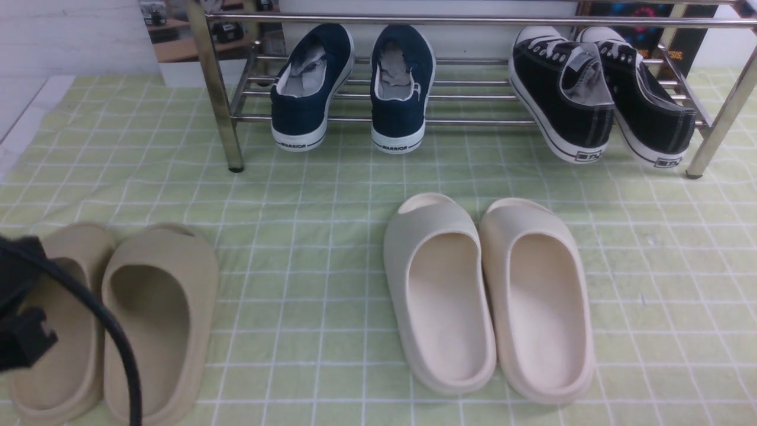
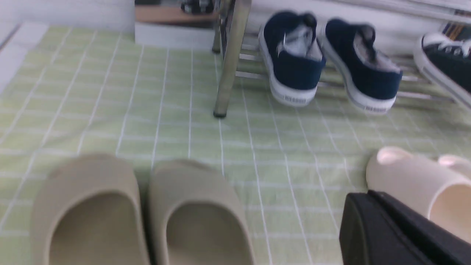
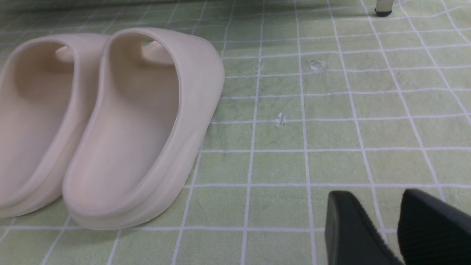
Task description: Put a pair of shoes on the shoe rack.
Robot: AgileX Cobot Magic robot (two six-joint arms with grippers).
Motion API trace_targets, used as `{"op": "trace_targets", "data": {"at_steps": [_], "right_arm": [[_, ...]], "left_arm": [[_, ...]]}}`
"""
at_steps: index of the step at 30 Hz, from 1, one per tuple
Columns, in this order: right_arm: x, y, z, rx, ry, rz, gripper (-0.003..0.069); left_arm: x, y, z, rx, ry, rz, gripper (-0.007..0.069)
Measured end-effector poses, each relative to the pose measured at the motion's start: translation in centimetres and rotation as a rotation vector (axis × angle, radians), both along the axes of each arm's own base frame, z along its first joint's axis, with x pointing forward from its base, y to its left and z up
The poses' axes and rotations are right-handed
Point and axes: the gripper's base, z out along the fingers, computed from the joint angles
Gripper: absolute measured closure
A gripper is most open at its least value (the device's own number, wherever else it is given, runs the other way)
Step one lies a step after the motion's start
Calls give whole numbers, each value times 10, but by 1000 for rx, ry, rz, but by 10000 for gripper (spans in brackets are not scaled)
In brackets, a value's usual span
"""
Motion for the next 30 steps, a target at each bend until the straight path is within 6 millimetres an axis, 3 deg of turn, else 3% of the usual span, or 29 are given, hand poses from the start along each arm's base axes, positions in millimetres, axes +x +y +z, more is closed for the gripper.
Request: {"op": "trace_targets", "data": {"at_steps": [4,8,14,20,24,25,30], "right_arm": [[0,0,0,0,0,0,419],[0,0,0,0,0,0,419],[0,0,0,0,0,0,419],[0,0,0,-1,0,-1,419],[0,0,0,-1,0,-1,419],[0,0,0,-1,0,-1,419],[0,0,0,-1,-1,-1,419]], "left_arm": [[-5,-2,-34,-47,79,-5,638],[-5,-1,-55,-24,140,-6,638],[-9,3,-58,74,128,-2,638],[-23,7,-68,113,-23,18,638],[-33,11,-81,136,-165,63,638],[-36,13,-93,147,-192,90,638],[-34,15,-121,135,-114,134,638]]}}
